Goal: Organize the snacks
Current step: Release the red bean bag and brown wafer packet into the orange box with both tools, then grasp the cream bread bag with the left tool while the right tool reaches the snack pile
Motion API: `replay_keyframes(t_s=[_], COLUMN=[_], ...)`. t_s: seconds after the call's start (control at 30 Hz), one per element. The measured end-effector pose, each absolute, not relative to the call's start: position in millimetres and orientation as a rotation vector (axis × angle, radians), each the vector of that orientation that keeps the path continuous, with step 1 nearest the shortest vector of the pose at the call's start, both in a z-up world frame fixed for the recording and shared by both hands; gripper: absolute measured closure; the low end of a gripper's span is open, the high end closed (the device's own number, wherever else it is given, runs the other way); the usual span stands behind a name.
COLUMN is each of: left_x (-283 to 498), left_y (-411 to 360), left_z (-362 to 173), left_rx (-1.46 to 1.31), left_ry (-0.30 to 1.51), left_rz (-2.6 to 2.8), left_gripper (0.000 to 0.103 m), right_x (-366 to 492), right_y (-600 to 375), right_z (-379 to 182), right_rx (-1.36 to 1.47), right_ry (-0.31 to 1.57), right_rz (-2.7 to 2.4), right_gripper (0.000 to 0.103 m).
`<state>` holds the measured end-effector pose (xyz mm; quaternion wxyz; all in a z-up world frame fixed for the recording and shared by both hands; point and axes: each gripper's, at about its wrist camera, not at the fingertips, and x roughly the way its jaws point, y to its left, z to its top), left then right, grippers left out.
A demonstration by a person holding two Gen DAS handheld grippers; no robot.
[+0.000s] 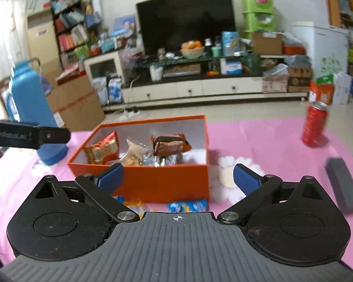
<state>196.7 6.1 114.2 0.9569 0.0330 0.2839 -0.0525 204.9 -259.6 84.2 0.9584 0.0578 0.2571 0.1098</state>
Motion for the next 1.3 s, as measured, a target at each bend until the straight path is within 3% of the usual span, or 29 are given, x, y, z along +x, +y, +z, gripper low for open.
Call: replay_keyframes(t_s=[0.2,0.47,0.9,0.97,1.0,1.07,1.13,1.3], left_x=[109.6,29.6,78.6,90.8,94.7,96.2,94.8,109.2], left_y=[8.8,46.3,93.4,96.2,99.2,107.0,106.2,102.8], left_z=[112.0,47.4,-40.0,-51.7,-57.6,-65.7,-65.1,-62.6], left_rx=[0.072,0.115,0.041,0.027,0.002,-0.072,-0.065,-0.118], left_ry=[0.553,0.692,0.884,0.913,0.932,0.944,0.93,0.923], left_rz=[-0.09,-0.02,0.094,0.114,0.111,0.098,0.088,0.053], left_gripper=[0.019,0.019,0.019,0.024,0.035,0.042,0.06,0.062], right_x=[111.4,61.2,96.3,101.5,103.5,107.3,110.7,121.1], right_y=[-289.7,-302.0,-259.7,-256.6,-256.0,-257.4,-261.3,-263.2], right_z=[93.4,67.2,2.5,-7.2,-10.2,-16.3,-20.4,-29.5], right_rx=[0.222,0.245,0.187,0.17,0.161,0.158,0.173,0.192], right_ry=[0.462,0.538,0.756,0.783,0.792,0.808,0.819,0.839], right_rz=[0.167,0.143,0.217,0.216,0.212,0.204,0.195,0.185], right_gripper=[0.016,0.016,0.016,0.016,0.016,0.016,0.016,0.016])
